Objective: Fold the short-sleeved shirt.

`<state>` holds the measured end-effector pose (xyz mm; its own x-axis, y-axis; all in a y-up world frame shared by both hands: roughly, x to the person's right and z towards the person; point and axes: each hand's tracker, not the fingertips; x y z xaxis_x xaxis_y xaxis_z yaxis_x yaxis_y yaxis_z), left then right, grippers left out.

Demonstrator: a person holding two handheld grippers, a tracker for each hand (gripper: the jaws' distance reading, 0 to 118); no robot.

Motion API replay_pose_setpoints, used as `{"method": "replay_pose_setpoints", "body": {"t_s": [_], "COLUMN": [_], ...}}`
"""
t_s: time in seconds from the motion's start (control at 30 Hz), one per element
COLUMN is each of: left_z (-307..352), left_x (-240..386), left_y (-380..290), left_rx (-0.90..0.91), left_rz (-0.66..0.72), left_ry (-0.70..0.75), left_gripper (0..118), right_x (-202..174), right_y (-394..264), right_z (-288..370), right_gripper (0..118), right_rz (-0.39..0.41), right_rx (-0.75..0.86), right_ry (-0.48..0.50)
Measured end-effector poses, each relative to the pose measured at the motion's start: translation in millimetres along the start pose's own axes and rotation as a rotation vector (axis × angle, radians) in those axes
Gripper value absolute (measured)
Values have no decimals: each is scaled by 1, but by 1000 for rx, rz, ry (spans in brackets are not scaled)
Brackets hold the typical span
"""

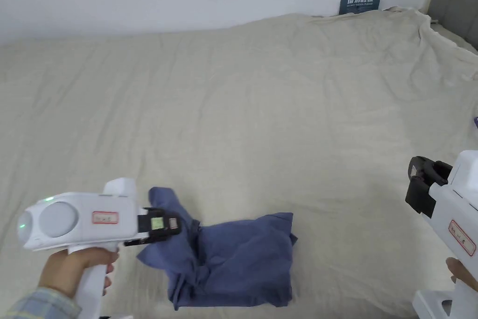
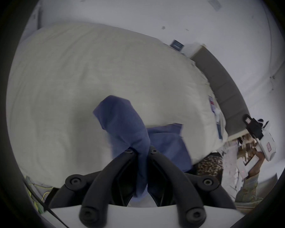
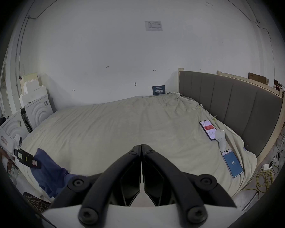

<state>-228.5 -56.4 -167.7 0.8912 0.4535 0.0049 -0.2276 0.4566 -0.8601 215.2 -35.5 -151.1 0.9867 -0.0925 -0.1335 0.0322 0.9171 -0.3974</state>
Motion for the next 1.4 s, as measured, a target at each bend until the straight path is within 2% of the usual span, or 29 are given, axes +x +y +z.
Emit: {"method": "replay_pose_setpoints", "body": {"t_s": [0.1, 0.27, 0.37, 0.47, 0.63, 0.73, 0.77, 0.87, 0.9, 0.93, 1.17, 1.33, 1.4], "left_z": [-31, -100, -140, -174, -202, -202, -199, -181, -175, -165, -84, -66, -66], "left_x": [39, 73, 92, 96, 111, 122, 123, 130, 131, 133, 115, 84, 79], "left_y": [4, 8, -4, -14, -34, -40, -39, -37, -35, -34, -14, -6, -11], "left_rx": [-46, -176, -243, -286, -273, -259, -258, -232, -220, -194, 82, 184, 243], "left_rz": [-86, -129, -183, -136, -204, -235, -241, -221, -215, -212, -168, -144, -177], "left_ry": [-1, -35, 29, 62, 174, 193, 187, 105, 96, 87, 16, 84, 138], "left_gripper": [7, 7, 7, 8, 11, 25, 34, 84, 105, 115, 118, 117, 111], "right_x": [5, 16, 24, 30, 39, 42, 42, 43, 43, 43, 38, 33, 31], "right_y": [-1, -4, -5, -8, -12, -13, -13, -12, -11, -11, -4, 0, 0], "right_z": [3, 9, 11, 15, 19, 21, 22, 23, 23, 24, 25, 26, 26], "right_gripper": [0, 0, 0, 0, 0, 0, 0, 0, 0, 0, 0, 0, 0], "right_rz": [-10, -26, -33, -41, -51, -55, -56, -57, -58, -58, -49, -40, -38], "right_rx": [7, 12, 12, 14, 10, 6, 7, 12, 13, 13, 26, 34, 37], "right_ry": [-5, -22, -33, -46, -66, -72, -74, -74, -74, -75, -72, -65, -62]}}
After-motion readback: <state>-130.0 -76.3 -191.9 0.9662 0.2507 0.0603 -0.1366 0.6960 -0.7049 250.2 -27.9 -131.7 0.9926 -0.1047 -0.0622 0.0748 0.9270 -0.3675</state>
